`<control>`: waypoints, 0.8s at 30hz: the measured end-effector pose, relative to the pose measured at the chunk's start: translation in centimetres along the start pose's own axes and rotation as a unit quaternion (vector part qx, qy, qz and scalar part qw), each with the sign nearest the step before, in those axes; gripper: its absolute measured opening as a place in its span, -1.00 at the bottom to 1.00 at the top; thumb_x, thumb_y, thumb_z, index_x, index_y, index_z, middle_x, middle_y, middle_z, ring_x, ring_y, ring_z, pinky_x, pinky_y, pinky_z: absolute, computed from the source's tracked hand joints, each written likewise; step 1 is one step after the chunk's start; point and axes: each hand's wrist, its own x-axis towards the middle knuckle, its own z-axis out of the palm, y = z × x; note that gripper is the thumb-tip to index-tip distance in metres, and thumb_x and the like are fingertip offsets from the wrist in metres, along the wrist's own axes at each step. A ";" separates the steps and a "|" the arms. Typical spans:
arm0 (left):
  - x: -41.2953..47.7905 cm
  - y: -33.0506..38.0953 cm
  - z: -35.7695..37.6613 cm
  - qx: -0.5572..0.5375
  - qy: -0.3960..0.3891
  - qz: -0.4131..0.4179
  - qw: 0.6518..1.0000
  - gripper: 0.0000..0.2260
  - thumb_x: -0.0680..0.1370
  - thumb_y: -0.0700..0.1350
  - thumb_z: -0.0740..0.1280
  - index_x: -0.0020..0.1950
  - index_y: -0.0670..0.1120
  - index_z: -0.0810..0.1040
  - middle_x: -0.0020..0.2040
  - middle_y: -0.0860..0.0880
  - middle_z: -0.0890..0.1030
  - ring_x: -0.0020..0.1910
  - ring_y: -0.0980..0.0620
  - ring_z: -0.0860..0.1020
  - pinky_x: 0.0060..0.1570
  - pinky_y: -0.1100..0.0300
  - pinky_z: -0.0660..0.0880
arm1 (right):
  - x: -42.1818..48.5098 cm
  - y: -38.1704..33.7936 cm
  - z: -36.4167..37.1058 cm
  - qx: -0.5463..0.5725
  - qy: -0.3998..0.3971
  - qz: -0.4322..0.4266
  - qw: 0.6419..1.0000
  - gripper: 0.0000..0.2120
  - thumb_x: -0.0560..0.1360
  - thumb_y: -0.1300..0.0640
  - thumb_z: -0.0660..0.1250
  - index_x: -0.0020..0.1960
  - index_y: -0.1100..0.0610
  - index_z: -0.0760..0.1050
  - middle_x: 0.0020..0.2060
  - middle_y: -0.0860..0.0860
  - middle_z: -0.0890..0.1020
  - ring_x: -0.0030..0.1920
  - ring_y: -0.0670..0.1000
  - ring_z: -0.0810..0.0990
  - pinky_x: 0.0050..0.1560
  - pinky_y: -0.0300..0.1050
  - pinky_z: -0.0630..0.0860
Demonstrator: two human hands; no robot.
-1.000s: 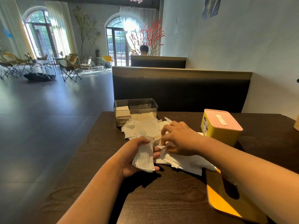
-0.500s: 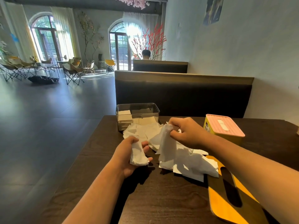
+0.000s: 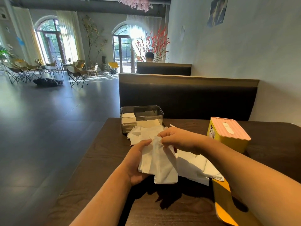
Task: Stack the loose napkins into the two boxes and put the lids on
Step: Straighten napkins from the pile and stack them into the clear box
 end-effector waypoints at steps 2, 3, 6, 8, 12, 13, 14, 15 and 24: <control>0.1 0.0 -0.2 -0.007 -0.009 0.003 1.000 -0.58 0.59 0.02 0.36 0.41 -0.12 0.58 0.12 -0.25 0.68 0.10 -0.23 0.66 0.27 -0.20 0.53 | 0.5 -0.2 0.6 -0.042 0.039 0.000 0.998 -0.73 0.68 0.01 0.29 -0.03 0.19 0.61 -0.16 0.09 0.58 -0.16 -0.03 0.53 -0.10 -0.22 0.47; 0.1 0.0 -0.1 -0.010 -0.011 0.002 1.000 -0.58 0.56 0.01 0.37 0.38 -0.12 0.60 0.12 -0.25 0.68 0.11 -0.24 0.66 0.29 -0.20 0.51 | 0.8 -0.2 0.9 -0.061 0.065 -0.004 0.996 -0.73 0.67 -0.01 0.31 -0.04 0.17 0.61 -0.18 0.05 0.58 -0.18 -0.04 0.53 -0.11 -0.22 0.48; -0.2 0.0 0.2 -0.016 -0.010 -0.001 1.000 -0.60 0.50 -0.01 0.37 0.31 -0.11 0.64 0.14 -0.26 0.70 0.14 -0.26 0.66 0.27 -0.21 0.53 | 1.2 0.5 1.2 -0.087 0.108 -0.010 0.990 -0.84 0.64 -0.08 0.36 0.01 0.00 0.57 -0.12 -0.04 0.63 -0.10 -0.05 0.61 -0.07 -0.22 0.57; 0.0 0.0 0.1 -0.027 -0.004 -0.005 1.000 -0.63 0.55 -0.02 0.35 0.33 -0.11 0.63 0.21 -0.26 0.69 0.23 -0.28 0.65 0.36 -0.24 0.50 | 1.1 1.1 1.4 -0.079 0.121 -0.007 0.990 -0.84 0.62 -0.08 0.40 0.15 -0.15 0.48 0.02 -0.14 0.60 0.00 -0.05 0.62 -0.06 -0.24 0.60; 0.5 -0.1 -0.2 -0.038 -0.018 -0.024 0.999 -0.64 0.55 -0.03 0.34 0.28 -0.12 0.72 0.31 -0.27 0.65 0.37 -0.31 0.58 0.48 -0.30 0.37 | 0.2 2.8 2.1 -0.115 0.221 -0.082 0.965 -0.60 0.52 0.03 0.47 0.20 -0.30 0.37 0.22 -0.26 0.43 0.18 -0.10 0.53 0.08 -0.25 0.59; 0.3 -0.1 0.0 -0.036 -0.029 -0.026 0.999 -0.65 0.51 -0.03 0.35 0.19 -0.13 0.76 0.30 -0.26 0.66 0.34 -0.29 0.59 0.49 -0.29 0.36 | -0.1 3.2 2.2 -0.130 0.227 -0.100 0.960 -0.63 0.52 0.03 0.47 0.18 -0.29 0.40 0.24 -0.29 0.40 0.23 -0.11 0.49 0.17 -0.24 0.55; 0.2 0.0 0.2 -0.034 -0.037 -0.028 0.998 -0.68 0.48 -0.04 0.35 0.11 -0.14 0.78 0.26 -0.25 0.67 0.29 -0.27 0.62 0.49 -0.27 0.36 | -0.3 3.4 2.4 -0.143 0.222 -0.110 0.958 -0.68 0.52 0.02 0.46 0.15 -0.28 0.43 0.24 -0.31 0.39 0.28 -0.12 0.45 0.25 -0.22 0.49; 0.1 -0.1 0.2 -0.036 -0.040 -0.029 0.998 -0.69 0.47 -0.04 0.35 0.06 -0.14 0.79 0.23 -0.24 0.69 0.24 -0.25 0.63 0.49 -0.25 0.37 | -0.5 3.5 2.5 -0.154 0.211 -0.113 0.959 -0.72 0.53 0.02 0.44 0.14 -0.27 0.47 0.26 -0.32 0.39 0.32 -0.13 0.42 0.31 -0.19 0.41; 0.3 -0.2 -0.1 -0.024 -0.017 -0.046 0.999 -0.63 0.66 -0.04 0.27 0.41 -0.16 0.60 0.31 -0.27 0.65 0.24 -0.26 0.63 0.49 -0.25 0.37 | -1.3 3.5 2.5 -0.197 0.172 -0.072 0.962 -0.83 0.55 -0.09 0.38 0.13 -0.26 0.52 0.27 -0.29 0.43 0.32 -0.14 0.39 0.41 -0.04 0.42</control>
